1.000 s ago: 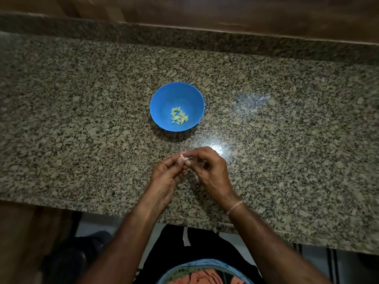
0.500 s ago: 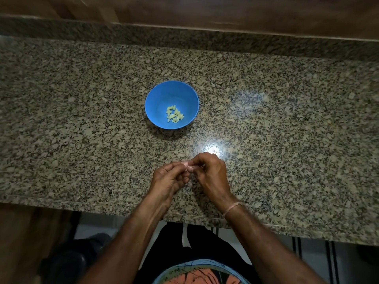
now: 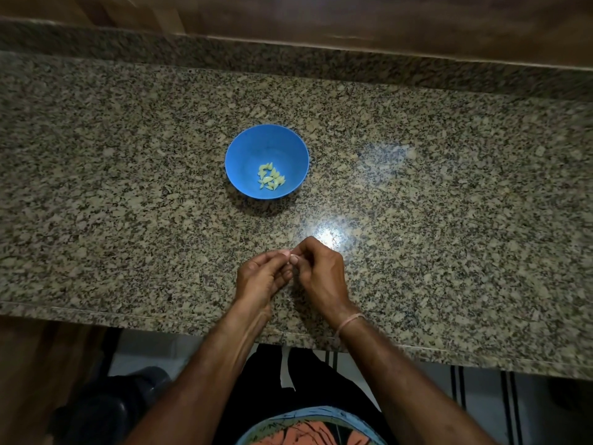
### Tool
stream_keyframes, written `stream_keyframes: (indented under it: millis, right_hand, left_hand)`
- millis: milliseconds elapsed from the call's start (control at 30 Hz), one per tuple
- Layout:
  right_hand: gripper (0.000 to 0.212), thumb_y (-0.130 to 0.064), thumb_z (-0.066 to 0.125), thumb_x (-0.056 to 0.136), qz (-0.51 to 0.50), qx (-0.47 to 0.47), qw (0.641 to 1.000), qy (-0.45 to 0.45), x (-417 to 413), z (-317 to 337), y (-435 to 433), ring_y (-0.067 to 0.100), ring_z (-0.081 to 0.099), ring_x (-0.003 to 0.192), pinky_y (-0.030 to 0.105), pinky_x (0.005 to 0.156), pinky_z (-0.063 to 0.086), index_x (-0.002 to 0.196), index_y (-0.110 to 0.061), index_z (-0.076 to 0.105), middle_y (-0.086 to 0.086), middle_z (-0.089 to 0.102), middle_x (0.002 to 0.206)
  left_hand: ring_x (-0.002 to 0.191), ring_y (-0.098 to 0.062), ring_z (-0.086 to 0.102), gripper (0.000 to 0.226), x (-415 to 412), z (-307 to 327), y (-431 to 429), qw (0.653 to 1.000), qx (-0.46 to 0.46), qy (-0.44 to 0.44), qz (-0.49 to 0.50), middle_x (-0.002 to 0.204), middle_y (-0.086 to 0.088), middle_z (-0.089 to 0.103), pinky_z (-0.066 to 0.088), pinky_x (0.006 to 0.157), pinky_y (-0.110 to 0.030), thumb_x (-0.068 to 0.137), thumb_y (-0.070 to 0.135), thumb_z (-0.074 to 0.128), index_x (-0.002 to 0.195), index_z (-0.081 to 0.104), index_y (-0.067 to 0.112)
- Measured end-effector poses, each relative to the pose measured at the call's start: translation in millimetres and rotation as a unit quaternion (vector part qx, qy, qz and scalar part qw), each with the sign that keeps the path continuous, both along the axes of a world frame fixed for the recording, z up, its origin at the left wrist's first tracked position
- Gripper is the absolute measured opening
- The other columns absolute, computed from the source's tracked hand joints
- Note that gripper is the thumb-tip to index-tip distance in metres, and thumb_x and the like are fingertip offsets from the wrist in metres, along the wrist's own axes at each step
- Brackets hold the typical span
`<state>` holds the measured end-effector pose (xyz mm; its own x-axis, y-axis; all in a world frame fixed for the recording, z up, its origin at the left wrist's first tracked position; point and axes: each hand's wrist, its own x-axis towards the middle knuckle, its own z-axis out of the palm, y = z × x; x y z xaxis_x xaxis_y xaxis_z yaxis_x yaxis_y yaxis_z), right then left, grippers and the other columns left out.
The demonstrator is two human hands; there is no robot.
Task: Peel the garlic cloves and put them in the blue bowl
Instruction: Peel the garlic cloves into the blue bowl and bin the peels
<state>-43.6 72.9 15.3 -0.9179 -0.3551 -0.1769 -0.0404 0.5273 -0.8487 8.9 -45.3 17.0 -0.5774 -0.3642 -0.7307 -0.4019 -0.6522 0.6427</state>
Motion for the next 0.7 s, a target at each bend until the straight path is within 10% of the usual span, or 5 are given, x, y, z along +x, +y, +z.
stream_keyframes:
  millis: [100,200,367,533,700]
  right_hand:
    - [0.009,-0.011,0.076,0.094,-0.033,-0.054,0.995,-0.072,-4,0,10,0.013,0.073,0.079,0.03,0.07,0.063,0.089,-0.017,0.071,-0.003,0.074,0.082]
    - [0.008,-0.006,0.073,0.096,-0.049,-0.069,0.989,-0.124,-4,-1,24,0.016,0.076,0.076,0.034,0.067,0.065,0.091,-0.013,0.071,0.003,0.076,0.084]
    - [0.004,-0.003,0.075,0.093,-0.053,-0.063,0.987,-0.137,1,3,33,0.002,0.072,0.072,0.017,0.065,0.057,0.092,-0.005,0.071,0.005,0.075,0.087]
    - [0.006,-0.009,0.078,0.091,-0.067,-0.054,0.988,-0.13,4,2,34,0.005,0.071,0.075,0.017,0.067,0.056,0.091,-0.011,0.072,0.0,0.075,0.086]
    - [0.006,-0.008,0.077,0.092,-0.071,-0.055,0.988,-0.122,6,1,34,0.005,0.072,0.075,0.016,0.067,0.056,0.09,-0.011,0.073,0.0,0.075,0.085]
  left_hand:
    - [0.083,-0.013,0.073,0.014,-3,0,-6,0.968,-0.233,-0.017,-0.089,0.095,-0.002,0.08,0.058,0.067,-0.024,0.092,0.01,0.076,0.105,0.08,0.015]
    - [0.088,-0.009,0.07,0.019,-11,-2,-14,0.835,-0.511,0.014,-0.203,0.101,0.005,0.076,0.056,0.075,-0.021,0.095,0.016,0.075,0.113,0.078,0.018]
    - [0.09,-0.02,0.062,0.017,-20,-11,-20,0.635,-0.689,0.117,-0.33,0.097,-0.002,0.068,0.06,0.07,-0.035,0.092,0.01,0.078,0.109,0.074,0.011]
    - [0.087,-0.019,0.061,0.013,-18,-12,-25,0.621,-0.719,0.12,-0.286,0.094,-0.002,0.068,0.05,0.066,-0.023,0.09,0.008,0.078,0.102,0.074,0.01]
    - [0.095,-0.021,0.059,0.023,-9,-24,-23,0.596,-0.706,0.127,-0.361,0.105,-0.002,0.065,0.06,0.069,-0.04,0.092,0.007,0.077,0.113,0.07,0.01]
